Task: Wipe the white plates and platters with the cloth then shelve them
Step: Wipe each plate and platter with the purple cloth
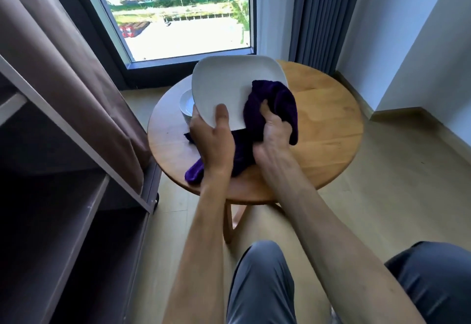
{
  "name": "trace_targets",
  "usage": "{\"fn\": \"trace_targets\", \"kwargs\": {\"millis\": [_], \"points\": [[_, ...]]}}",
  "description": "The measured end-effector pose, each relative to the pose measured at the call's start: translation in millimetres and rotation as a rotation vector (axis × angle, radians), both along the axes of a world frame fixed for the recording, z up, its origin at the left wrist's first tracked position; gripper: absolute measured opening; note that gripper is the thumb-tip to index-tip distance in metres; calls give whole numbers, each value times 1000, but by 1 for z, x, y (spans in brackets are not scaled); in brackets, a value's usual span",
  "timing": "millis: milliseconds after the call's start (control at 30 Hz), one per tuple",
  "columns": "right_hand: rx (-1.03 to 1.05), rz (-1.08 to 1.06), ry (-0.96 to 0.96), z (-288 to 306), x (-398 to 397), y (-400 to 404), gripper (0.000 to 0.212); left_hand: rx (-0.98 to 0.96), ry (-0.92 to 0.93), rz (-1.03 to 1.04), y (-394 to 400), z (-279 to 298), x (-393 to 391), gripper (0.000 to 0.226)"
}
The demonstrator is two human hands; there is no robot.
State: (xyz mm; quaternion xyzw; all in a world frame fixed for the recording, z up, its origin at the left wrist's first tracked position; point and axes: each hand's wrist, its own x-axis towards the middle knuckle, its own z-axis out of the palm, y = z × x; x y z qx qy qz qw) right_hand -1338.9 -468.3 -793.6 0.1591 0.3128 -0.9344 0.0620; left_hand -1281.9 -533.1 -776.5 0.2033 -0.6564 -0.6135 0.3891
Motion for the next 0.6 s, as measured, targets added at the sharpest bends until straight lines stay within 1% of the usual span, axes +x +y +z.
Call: {"fn": "trace_targets", "kwargs": {"millis": [67,100,167,200,267,300,367,433,467,533,567,600], "points": [[18,17,44,-1,-4,9,36,-100,-18,-69,-25,14,1,18],[42,39,74,-1,-5,12,35,-167,-23,-119,-37,24,1,11],[124,102,194,-2,-5,18,24,-291,-53,-224,-64,47,0,20],[178,126,262,-2,-6,20,18,-304,-72,-265,-76,57,0,20],[224,130,327,-1,-6,20,14,-247,-69,-314,-92,68,-1,13],[204,114,313,2,-5,17,16,-175,-26,-324,-91,67,-3,12],[120,75,230,6,4,3,23,5,63,-267,-65,47,-10,22],[92,57,192,5,18,-13,17,128,61,-128,-22,24,-12,32],[149,51,218,2,22,-15,12,160,73,-58,-8,15,-10,37],[349,53,343,-1,22,-9,15,159,132,13,-7,4,-7,44],[437,63,390,-1,18,-1,17,122,132,15,-15,4,-7,46],[496,69,421,2,11,7,18,34,89,-17,-24,8,-4,47]]}}
